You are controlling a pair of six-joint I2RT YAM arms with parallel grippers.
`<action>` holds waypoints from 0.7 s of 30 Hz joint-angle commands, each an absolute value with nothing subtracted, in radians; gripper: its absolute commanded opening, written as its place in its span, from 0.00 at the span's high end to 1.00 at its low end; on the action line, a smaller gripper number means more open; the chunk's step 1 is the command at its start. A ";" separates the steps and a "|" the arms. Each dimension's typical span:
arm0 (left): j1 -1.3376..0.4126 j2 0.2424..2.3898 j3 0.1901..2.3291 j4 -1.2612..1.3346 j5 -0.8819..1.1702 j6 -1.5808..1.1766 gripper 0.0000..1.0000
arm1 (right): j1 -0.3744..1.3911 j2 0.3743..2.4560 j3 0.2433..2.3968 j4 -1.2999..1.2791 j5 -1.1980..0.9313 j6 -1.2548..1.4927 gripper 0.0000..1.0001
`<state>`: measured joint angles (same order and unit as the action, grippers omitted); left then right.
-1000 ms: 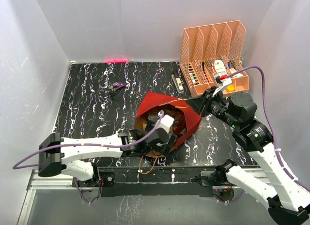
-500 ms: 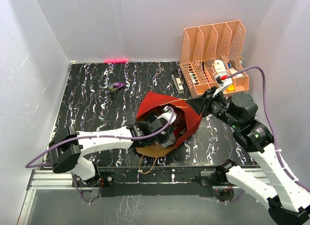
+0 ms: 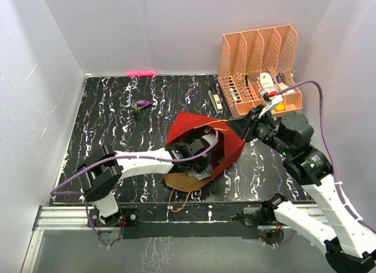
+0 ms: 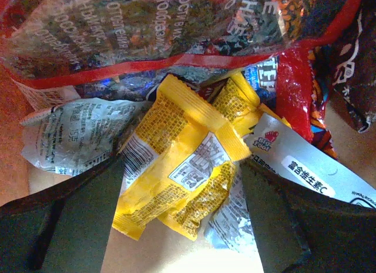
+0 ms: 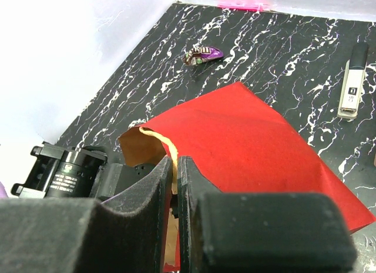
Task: Take the snacks out of the paper bag
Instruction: Take out the snack from the paper bag.
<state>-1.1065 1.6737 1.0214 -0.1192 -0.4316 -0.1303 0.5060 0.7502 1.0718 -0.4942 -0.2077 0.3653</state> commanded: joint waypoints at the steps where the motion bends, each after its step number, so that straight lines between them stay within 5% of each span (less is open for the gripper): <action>1: -1.093 1.694 1.076 -0.136 -0.453 -0.112 0.19 | 0.508 0.730 1.111 -0.449 -0.188 0.358 0.88; 13: -1.029 1.743 1.116 -0.167 -0.414 -0.078 0.14 | 0.507 0.726 1.109 -0.452 -0.183 0.356 0.88; 21: -1.027 1.743 1.090 -0.199 -0.375 -0.157 0.30 | 0.508 0.723 1.110 -0.459 -0.176 0.353 0.88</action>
